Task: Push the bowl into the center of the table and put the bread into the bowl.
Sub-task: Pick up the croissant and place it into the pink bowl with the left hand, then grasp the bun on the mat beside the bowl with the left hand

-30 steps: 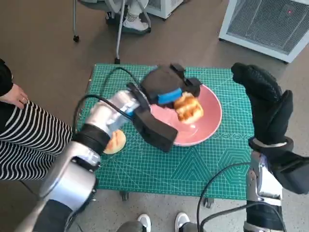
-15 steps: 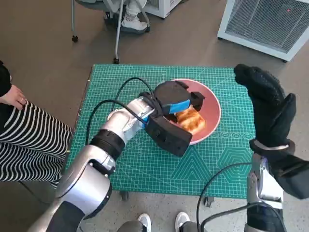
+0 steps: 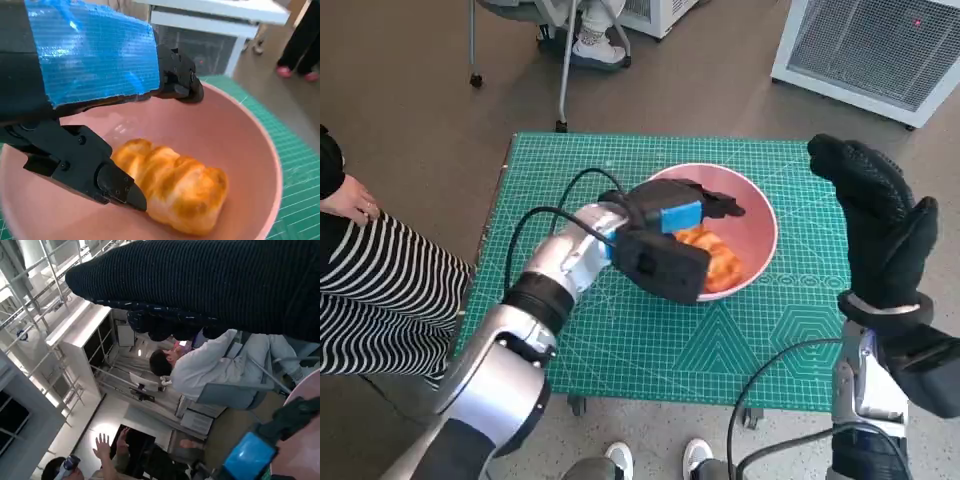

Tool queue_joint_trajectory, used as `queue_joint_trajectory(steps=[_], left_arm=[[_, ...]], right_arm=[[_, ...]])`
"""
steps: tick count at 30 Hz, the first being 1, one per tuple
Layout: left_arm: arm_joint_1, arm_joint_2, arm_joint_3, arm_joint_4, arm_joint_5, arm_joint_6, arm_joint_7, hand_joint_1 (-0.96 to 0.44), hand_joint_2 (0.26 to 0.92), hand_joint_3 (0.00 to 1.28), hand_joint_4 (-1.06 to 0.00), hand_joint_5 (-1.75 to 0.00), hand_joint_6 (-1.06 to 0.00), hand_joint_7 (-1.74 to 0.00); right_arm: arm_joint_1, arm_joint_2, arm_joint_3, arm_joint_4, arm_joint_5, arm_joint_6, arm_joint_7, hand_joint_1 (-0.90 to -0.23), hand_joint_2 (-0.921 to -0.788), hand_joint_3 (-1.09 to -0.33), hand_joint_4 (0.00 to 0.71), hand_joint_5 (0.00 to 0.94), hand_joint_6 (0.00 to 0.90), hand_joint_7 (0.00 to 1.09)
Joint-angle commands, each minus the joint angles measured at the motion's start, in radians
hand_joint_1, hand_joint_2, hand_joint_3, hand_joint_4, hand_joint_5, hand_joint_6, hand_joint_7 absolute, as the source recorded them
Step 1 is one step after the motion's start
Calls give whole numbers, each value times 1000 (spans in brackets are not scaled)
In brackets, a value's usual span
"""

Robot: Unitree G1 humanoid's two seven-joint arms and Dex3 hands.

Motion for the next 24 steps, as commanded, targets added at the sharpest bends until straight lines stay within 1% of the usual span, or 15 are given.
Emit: queue_joint_trajectory(steps=[1,6,10,11,16,21,24], left_arm=[[29,83,63,-58,-81,-66,-65,-296,783,0,-106,-4,-191,-93],[65,174,131,-133,-167,-119,-147,-305,778,0,-111,-4,-206,-83],[107,256,196,-226,-249,-122,-223,-284,773,0,-115,-4,-220,-74],[123,285,214,-261,-266,-119,-238,-278,772,0,-116,-3,-223,-72],[186,374,275,-398,-333,-82,-297,-282,776,2,-118,-3,-238,-66],[252,437,318,-521,-377,-27,-342,-265,777,3,-124,-5,-248,-72],[312,480,345,-601,-396,2,-362,-248,770,2,-129,-7,-253,-78]], right_arm=[[23,10,6,6,-9,11,-12,-740,-921,-810,165,0,64,483],[28,8,8,-13,-11,20,-17,-741,-921,-810,165,0,63,483],[31,5,9,-26,-8,30,-18,-740,-921,-810,165,0,63,483],[30,5,9,-28,-8,32,-18,-740,-921,-810,165,0,63,483],[30,7,11,-31,-7,39,-18,-739,-921,-809,166,0,63,484],[26,9,14,-32,-9,43,-20,-739,-921,-808,166,0,63,484],[25,9,17,-35,-9,48,-21,-740,-921,-807,166,1,64,484]])
